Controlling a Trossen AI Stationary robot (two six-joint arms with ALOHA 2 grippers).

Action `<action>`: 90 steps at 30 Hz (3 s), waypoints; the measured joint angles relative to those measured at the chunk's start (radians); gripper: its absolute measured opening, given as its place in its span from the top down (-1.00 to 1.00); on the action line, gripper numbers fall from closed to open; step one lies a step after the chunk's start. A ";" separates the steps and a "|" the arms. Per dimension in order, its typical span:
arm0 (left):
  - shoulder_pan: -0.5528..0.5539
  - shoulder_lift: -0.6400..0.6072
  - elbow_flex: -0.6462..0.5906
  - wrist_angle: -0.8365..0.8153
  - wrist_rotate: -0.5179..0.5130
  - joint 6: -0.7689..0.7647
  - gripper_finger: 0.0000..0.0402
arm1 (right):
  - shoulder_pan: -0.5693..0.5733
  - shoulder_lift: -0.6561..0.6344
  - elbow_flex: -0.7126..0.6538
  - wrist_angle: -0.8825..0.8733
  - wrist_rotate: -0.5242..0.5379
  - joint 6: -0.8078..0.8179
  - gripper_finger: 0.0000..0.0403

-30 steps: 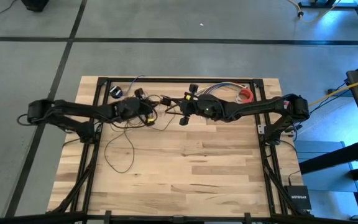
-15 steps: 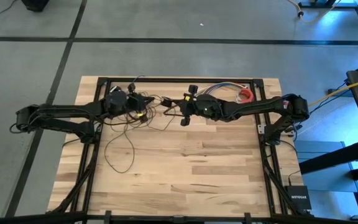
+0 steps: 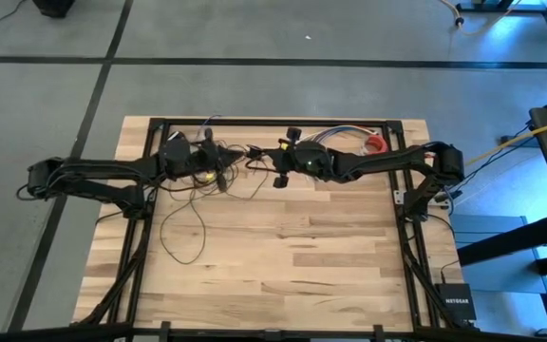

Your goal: Coiling cords

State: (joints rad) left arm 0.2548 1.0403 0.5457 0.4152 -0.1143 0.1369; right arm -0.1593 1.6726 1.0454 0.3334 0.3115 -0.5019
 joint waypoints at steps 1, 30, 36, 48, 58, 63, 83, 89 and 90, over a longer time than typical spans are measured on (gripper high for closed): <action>-0.008 0.007 0.000 0.016 0.003 0.001 0.99 | 0.000 0.000 0.000 0.009 -0.010 0.004 1.00; 0.010 0.115 -0.128 -0.035 -0.002 -0.056 0.25 | -0.005 0.007 0.001 0.038 0.036 0.025 1.00; 0.037 0.199 -0.164 0.051 -0.024 -0.092 0.30 | -0.005 0.007 0.001 0.040 0.036 0.022 1.00; 0.055 0.416 -0.143 0.231 -0.128 -0.090 0.34 | -0.005 0.006 0.002 0.057 0.036 0.021 1.00; 0.052 0.400 -0.143 0.205 -0.126 -0.028 0.95 | -0.005 0.006 0.002 0.054 0.028 0.017 1.00; 0.091 0.283 -0.141 0.156 -0.134 0.011 0.98 | -0.005 0.006 0.002 0.058 -0.043 0.016 1.00; 0.101 -0.068 -0.140 0.046 0.008 -0.078 0.97 | -0.013 0.070 0.018 0.064 0.063 -0.001 1.00; 0.044 -0.007 -0.140 0.144 0.007 -0.107 0.98 | -0.010 0.155 0.095 0.073 0.118 0.026 1.00; 0.037 0.005 -0.140 0.162 0.007 -0.112 0.98 | -0.011 0.172 0.113 0.071 0.119 0.033 1.00</action>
State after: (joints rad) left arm 0.2917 1.0450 0.4053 0.5773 -0.1076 0.0251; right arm -0.1702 1.8451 1.1583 0.4047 0.4306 -0.4688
